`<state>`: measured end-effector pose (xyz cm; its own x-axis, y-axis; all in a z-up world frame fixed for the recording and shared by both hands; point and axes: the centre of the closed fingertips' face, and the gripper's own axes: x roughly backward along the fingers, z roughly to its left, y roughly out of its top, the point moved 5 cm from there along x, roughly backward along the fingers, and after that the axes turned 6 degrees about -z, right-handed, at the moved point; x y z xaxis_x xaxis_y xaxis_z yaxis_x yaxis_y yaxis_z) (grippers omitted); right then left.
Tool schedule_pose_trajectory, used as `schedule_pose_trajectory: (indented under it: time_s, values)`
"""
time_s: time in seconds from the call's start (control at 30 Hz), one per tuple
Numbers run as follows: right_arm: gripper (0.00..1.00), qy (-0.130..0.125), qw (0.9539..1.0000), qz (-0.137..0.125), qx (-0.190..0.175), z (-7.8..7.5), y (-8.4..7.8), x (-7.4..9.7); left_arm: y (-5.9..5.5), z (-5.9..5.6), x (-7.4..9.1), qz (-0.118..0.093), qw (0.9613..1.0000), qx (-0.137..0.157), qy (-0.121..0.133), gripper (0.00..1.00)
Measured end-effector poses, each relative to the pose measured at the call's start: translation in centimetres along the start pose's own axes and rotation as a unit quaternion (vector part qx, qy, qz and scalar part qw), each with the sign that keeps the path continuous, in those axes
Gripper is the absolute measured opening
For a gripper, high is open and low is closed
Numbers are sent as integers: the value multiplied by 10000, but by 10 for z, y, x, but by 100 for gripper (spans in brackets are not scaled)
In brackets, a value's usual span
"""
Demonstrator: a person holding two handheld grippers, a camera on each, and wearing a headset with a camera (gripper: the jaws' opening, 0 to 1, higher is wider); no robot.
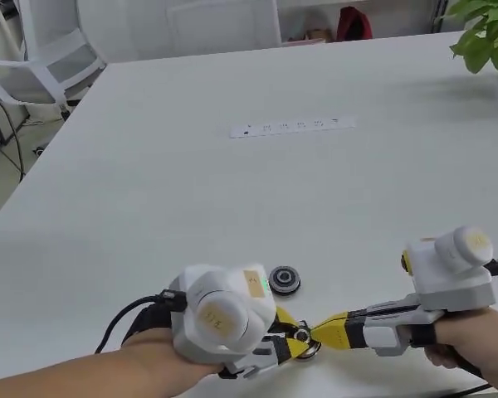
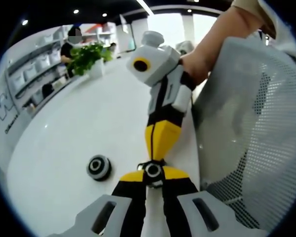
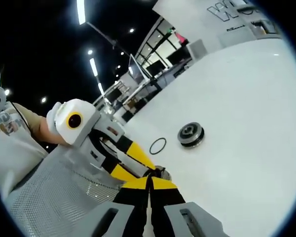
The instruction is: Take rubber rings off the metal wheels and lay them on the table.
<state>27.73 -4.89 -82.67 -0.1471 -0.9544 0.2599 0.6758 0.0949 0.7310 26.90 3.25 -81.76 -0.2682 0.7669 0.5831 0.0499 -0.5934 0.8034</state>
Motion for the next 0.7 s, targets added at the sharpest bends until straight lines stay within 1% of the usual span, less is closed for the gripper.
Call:
schedule_pose_trajectory:
  time_s: [0.23, 0.27, 0.3, 0.33, 0.37, 0.4, 0.5, 0.57, 0.7]
  values:
    - [0, 91, 10000, -8, 18, 2, 0, -1, 0, 1, 0, -6, 10000, 10, 2, 11]
    - [0, 519, 9985, 54, -165, 15, -1, -2, 0, 1, 0, -9, 10000, 18, 8, 11]
    - [0, 441, 9989, 104, 72, 15, -2, -5, 0, 1, 0, -14, 10000, 18, 10, 11]
    - [0, 325, 9990, 181, 229, 14, -3, -5, 0, 1, -1, -16, 10000, 9, 12, 11]
    - [0, 356, 9992, 176, 107, 12, -3, -5, 0, 1, 0, -19, 10000, 23, 12, 11]
    - [0, 381, 9991, 136, 92, 11, -3, -5, 0, 0, 0, -21, 10000, 20, 13, 11]
    - [0, 315, 9994, 84, 95, 8, -4, -4, -1, 0, -1, -33, 10000, 23, 13, 12]
    - [0, 230, 9997, -62, 37, 3, -1, -2, 1, -1, 0, -42, 10000, 22, 14, 12]
    - [0, 158, 9998, -104, 58, 1, 1, -1, 1, -2, 0, -64, 10000, 40, 32, 12]
